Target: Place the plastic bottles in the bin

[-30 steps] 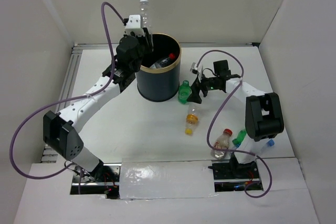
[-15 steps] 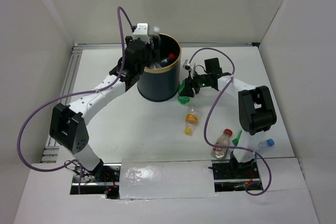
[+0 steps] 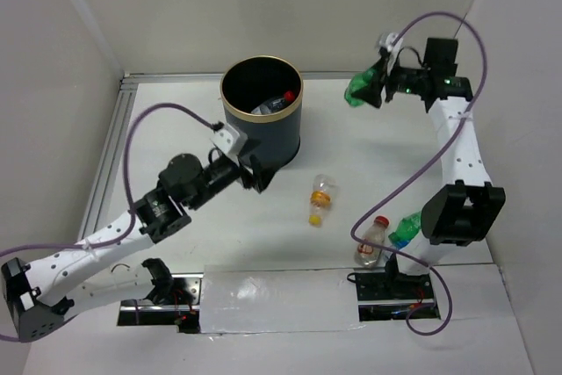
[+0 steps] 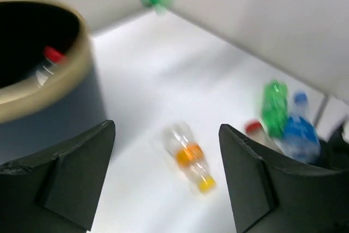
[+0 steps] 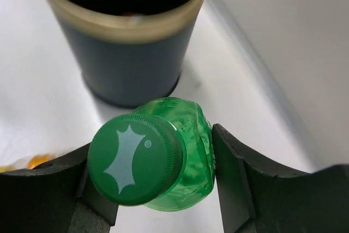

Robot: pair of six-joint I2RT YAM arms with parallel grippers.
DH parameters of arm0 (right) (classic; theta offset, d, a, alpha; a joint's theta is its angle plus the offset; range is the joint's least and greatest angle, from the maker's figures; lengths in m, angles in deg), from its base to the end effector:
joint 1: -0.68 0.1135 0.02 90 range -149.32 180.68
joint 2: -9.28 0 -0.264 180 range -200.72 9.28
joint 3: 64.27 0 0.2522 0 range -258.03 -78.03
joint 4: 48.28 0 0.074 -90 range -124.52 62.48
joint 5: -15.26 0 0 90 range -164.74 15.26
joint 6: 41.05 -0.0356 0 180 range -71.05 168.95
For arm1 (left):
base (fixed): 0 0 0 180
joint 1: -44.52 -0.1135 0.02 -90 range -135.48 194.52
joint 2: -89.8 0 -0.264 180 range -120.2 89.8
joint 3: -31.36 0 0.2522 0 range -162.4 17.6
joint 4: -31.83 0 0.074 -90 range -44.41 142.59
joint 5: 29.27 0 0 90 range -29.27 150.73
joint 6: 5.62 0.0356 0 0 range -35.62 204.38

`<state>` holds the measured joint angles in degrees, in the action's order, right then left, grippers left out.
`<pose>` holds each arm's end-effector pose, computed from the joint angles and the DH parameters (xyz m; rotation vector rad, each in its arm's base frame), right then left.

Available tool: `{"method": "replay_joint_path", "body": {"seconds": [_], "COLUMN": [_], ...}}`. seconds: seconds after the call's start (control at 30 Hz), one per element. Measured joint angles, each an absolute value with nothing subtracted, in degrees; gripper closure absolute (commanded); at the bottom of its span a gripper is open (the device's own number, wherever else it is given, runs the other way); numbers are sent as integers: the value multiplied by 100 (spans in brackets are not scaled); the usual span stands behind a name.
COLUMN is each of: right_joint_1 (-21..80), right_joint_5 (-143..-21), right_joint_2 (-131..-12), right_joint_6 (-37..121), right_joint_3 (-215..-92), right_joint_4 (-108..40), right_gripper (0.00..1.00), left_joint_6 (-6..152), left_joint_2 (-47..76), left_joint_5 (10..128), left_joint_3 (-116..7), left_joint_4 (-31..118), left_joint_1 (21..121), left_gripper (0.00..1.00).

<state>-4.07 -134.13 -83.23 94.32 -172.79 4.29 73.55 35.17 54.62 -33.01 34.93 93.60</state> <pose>0.3493 0.0017 0.3919 -1.1362 1.5452 0.5593 0.1499 -0.1671 0.3841 0.4066 1.4469 -0.7720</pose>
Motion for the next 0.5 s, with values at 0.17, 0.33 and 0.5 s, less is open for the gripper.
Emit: {"method": "replay_joint_path", "body": {"seconds": [0.17, 0.33, 0.5], "right_joint_1": [172, 1298, 1899], "right_joint_5": [-13719, -13792, -13621], "right_joint_2": [-8649, -9980, -11040], "right_joint_6": [8328, 7462, 6899], "right_joint_3": [-18965, -20665, -21017], "right_joint_4": [-382, -896, -902], "right_gripper": [89, 79, 11], "left_joint_6": [7025, 6896, 6719], "left_joint_2": [3038, 1777, 835], "left_joint_5": [5650, 5549, 5283], "left_joint_3": [-1948, -1863, -2365], "left_joint_4": [3028, 2868, 2440], "left_joint_1": [9952, 10374, 10474], "left_gripper": [6, 4, 2]}}
